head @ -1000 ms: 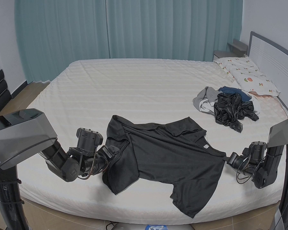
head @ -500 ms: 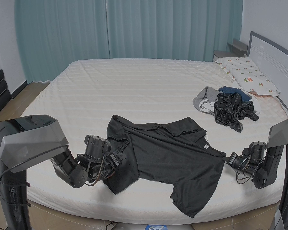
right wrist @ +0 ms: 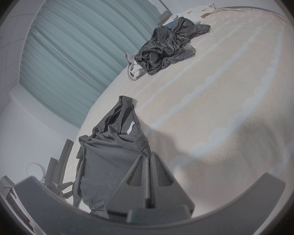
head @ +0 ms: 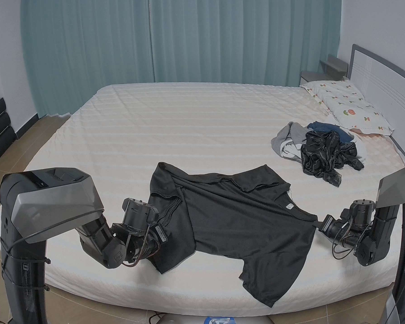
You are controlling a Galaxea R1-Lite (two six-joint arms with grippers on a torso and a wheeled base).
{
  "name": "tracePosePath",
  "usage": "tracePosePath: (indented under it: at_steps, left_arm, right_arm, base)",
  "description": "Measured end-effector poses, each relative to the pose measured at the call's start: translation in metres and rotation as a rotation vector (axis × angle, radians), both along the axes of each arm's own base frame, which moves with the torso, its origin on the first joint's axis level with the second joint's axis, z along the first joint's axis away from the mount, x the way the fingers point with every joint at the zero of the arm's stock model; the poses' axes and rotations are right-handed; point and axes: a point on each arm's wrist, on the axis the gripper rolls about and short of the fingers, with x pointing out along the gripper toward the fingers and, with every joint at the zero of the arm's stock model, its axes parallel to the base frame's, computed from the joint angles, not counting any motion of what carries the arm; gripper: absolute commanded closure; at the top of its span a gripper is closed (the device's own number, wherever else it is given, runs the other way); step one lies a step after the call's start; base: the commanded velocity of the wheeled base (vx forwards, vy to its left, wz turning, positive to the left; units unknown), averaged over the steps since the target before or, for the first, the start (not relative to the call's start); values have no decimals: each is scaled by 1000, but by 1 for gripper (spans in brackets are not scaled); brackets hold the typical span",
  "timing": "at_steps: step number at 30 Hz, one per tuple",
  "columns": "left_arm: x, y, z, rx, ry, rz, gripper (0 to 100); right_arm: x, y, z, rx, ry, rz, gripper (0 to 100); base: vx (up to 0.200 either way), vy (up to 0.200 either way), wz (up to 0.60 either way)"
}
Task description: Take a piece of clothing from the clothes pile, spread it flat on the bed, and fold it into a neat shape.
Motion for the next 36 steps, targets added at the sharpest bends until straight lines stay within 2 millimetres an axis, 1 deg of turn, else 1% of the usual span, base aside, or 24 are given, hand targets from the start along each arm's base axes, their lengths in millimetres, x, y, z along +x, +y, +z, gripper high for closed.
tracePosePath:
  at_steps: [6, 12, 16, 17, 23, 27, 33, 36]
  left_arm:
    - [-4, 6, -4, 110, -6, 1, 100]
    - [-2, 25, 2, 133, -8, 43, 100]
    - [4, 46, 9, 150, -22, 84, 100]
    - [7, 55, 12, 158, -26, 103, 100]
    - [15, 91, 22, 184, -45, 170, 100]
    - [22, 114, 27, 161, -55, 202, 100]
    - [32, 142, 31, 139, -76, 257, 100]
    - [37, 152, 28, 121, -77, 259, 100]
  right_arm:
    - [0, 0, 0, 0, 0, -1, 100]
    - [0, -1, 1, -1, -3, -5, 100]
    - [1, -1, 1, -2, -6, -8, 100]
    - [1, -2, 1, -2, -6, -9, 100]
    - [2, -3, 1, -3, -10, -16, 100]
    - [4, -6, 1, -4, -17, -26, 100]
    - [10, -13, 0, -5, -29, -48, 100]
    - [12, -15, -1, -5, -36, -57, 100]
  base:
    - [0, 0, 0]
    - [0, 0, 0]
    - [0, 0, 0]
    - [0, 0, 0]
    - [0, 0, 0]
    - [0, 0, 0]
    - [0, 0, 0]
    - [0, 0, 0]
